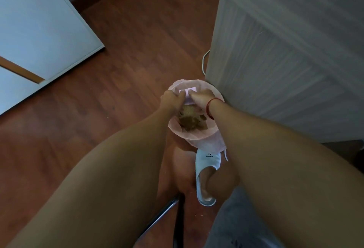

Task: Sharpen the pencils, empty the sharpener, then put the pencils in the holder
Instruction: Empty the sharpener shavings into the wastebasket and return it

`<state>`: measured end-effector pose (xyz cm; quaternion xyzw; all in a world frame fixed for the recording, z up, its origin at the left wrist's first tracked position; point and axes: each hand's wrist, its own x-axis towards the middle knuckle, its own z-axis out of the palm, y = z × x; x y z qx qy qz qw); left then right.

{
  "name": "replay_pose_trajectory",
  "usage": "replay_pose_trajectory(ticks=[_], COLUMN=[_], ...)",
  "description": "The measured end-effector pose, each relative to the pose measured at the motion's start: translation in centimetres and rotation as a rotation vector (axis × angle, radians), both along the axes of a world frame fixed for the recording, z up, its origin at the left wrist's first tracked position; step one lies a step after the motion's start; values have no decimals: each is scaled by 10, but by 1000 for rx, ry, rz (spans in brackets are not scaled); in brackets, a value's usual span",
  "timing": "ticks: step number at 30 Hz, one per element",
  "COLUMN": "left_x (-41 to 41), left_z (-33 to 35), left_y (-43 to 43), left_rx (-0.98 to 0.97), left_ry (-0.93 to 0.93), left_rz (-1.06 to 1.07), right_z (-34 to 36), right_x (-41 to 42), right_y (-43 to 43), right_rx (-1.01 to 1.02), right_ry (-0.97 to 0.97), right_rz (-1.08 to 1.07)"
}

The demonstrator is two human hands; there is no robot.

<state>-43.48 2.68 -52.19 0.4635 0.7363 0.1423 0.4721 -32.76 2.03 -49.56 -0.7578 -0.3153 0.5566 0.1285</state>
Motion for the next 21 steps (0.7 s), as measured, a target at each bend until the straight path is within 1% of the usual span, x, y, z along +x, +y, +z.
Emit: replay_pose_trajectory(ticks=[5, 9, 13, 17, 21], left_x=[6, 10, 14, 15, 17], left_z=[6, 15, 16, 18, 26], left_y=[9, 9, 7, 6, 4], left_rx=[-128, -174, -240, -239, -259], left_ry=[-38, -89, -122, -116, -111], left_rz=[115, 214, 147, 180, 161], right_z=[0, 3, 2, 4, 6], right_x=[0, 0, 4, 7, 8], right_y=[5, 9, 6, 5, 8], right_rx=[-22, -79, -73, -101, -103], right_ry=[17, 34, 35, 26, 32], right_rz=[-175, -173, -224, -190, -218])
